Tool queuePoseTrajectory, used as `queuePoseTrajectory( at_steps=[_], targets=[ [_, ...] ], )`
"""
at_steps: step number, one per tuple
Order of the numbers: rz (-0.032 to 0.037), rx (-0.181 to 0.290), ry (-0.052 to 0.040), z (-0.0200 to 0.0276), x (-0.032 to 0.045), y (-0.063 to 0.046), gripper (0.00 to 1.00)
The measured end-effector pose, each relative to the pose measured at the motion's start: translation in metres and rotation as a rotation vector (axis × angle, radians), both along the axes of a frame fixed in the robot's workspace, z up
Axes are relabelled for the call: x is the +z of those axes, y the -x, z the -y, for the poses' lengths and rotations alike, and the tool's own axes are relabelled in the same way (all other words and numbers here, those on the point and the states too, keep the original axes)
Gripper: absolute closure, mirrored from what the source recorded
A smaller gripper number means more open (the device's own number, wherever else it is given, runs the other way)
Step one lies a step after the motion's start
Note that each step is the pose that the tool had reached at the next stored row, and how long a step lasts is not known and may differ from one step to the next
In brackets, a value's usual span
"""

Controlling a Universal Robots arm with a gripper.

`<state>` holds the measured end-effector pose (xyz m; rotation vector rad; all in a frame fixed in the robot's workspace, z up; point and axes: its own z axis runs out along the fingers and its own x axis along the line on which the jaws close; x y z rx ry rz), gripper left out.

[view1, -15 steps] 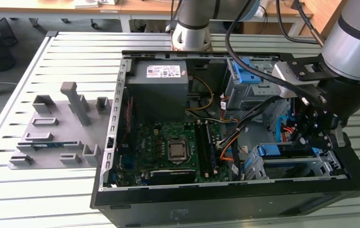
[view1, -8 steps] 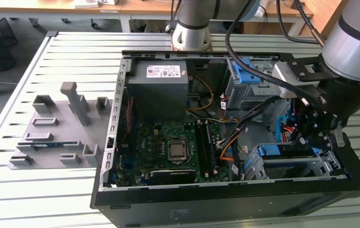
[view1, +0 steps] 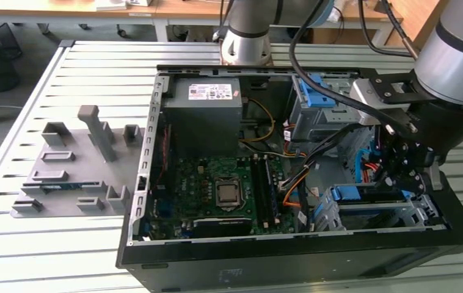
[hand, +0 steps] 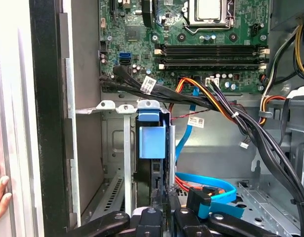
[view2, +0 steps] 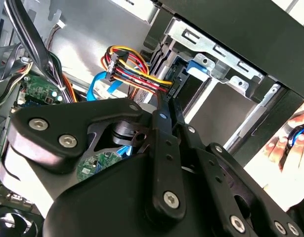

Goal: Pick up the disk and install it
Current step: 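Insert the first disk wire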

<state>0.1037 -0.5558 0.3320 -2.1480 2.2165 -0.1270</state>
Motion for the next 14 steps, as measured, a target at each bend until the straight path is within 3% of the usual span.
queuePoseTrajectory(
  at_steps=[14],
  targets=[
    [-0.0007,0.000,0.0007,0.0025,0.0018,0.0000,0.84]
  ],
)
